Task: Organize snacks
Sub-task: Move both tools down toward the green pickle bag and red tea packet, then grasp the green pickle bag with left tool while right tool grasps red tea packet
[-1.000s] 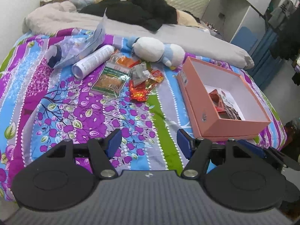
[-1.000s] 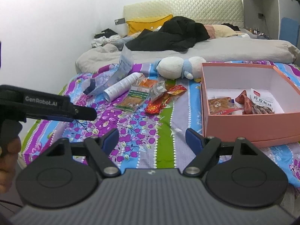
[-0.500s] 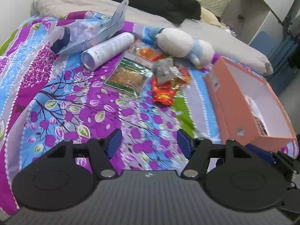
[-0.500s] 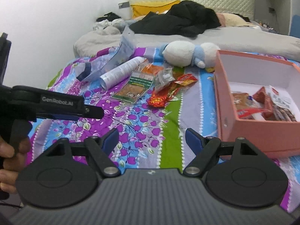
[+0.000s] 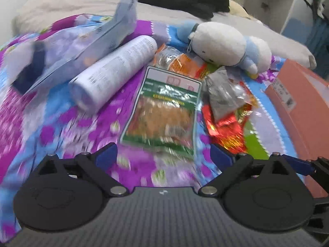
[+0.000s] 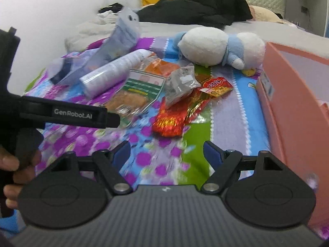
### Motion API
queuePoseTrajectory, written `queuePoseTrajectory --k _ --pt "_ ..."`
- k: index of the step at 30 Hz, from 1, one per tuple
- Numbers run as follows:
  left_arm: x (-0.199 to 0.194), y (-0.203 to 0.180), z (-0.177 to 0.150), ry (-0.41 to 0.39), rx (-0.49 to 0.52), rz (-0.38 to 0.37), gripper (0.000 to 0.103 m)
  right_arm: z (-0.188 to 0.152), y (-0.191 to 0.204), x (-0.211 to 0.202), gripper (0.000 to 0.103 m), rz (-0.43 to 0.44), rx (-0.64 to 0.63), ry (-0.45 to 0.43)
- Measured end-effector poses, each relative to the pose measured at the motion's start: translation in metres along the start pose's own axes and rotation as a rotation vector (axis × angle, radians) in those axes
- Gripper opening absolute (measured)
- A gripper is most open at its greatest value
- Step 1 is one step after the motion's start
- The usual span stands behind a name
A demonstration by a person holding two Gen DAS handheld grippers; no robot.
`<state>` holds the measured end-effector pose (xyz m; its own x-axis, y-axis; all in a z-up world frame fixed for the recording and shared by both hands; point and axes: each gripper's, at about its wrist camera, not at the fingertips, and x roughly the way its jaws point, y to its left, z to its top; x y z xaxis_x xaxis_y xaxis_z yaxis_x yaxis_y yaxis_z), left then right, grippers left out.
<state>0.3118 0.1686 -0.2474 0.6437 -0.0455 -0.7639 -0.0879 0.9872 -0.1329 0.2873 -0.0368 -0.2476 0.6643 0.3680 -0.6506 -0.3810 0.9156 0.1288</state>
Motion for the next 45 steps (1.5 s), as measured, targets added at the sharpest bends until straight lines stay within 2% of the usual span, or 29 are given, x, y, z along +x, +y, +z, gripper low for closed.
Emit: queuePoseTrajectory --k 4,10,17,18,19,21,28,34,41,42,43,44,45 --pt "0.039 0.002 0.014 0.071 0.112 0.011 0.103 0.014 0.002 0.033 0.079 -0.019 0.013 0.037" --pt "0.055 0.004 0.021 0.061 0.160 0.009 0.103 0.019 -0.004 0.060 0.079 -0.037 0.051 0.082" --pt "0.053 -0.001 0.016 0.021 0.172 -0.003 0.101 0.005 0.000 0.064 0.074 -0.044 0.001 -0.013" --pt "0.053 -0.003 0.015 0.015 0.171 0.000 0.098 0.005 0.000 0.064 0.068 -0.042 -0.008 -0.021" --pt "0.052 -0.004 0.014 0.010 0.166 0.001 0.095 0.005 0.001 0.064 0.060 -0.035 -0.021 -0.028" --pt "0.049 -0.006 0.011 0.007 0.156 0.010 0.090 0.004 0.002 0.062 0.055 -0.031 -0.027 -0.033" --pt "0.030 -0.008 0.003 0.011 0.083 0.019 0.075 0.001 -0.006 0.036 0.055 -0.024 0.025 -0.023" --pt "0.005 -0.009 -0.011 0.036 0.009 0.011 0.074 -0.007 -0.016 0.013 0.055 -0.033 0.040 -0.013" --pt "-0.038 -0.022 -0.043 0.072 -0.075 -0.020 0.074 -0.027 -0.023 -0.027 0.054 -0.058 0.034 0.006" --pt "-0.048 -0.026 -0.048 0.068 -0.076 -0.020 0.071 -0.030 -0.024 -0.033 0.054 -0.064 0.037 0.006" --pt "-0.054 -0.030 -0.052 0.067 -0.080 -0.024 0.071 -0.034 -0.024 -0.039 0.050 -0.065 0.036 0.006" --pt "-0.060 -0.033 -0.056 0.074 -0.092 -0.035 0.070 -0.037 -0.024 -0.046 0.038 -0.065 0.036 0.008" --pt "-0.068 -0.037 -0.062 0.073 -0.102 -0.046 0.069 -0.040 -0.025 -0.052 0.020 -0.069 0.041 0.010"
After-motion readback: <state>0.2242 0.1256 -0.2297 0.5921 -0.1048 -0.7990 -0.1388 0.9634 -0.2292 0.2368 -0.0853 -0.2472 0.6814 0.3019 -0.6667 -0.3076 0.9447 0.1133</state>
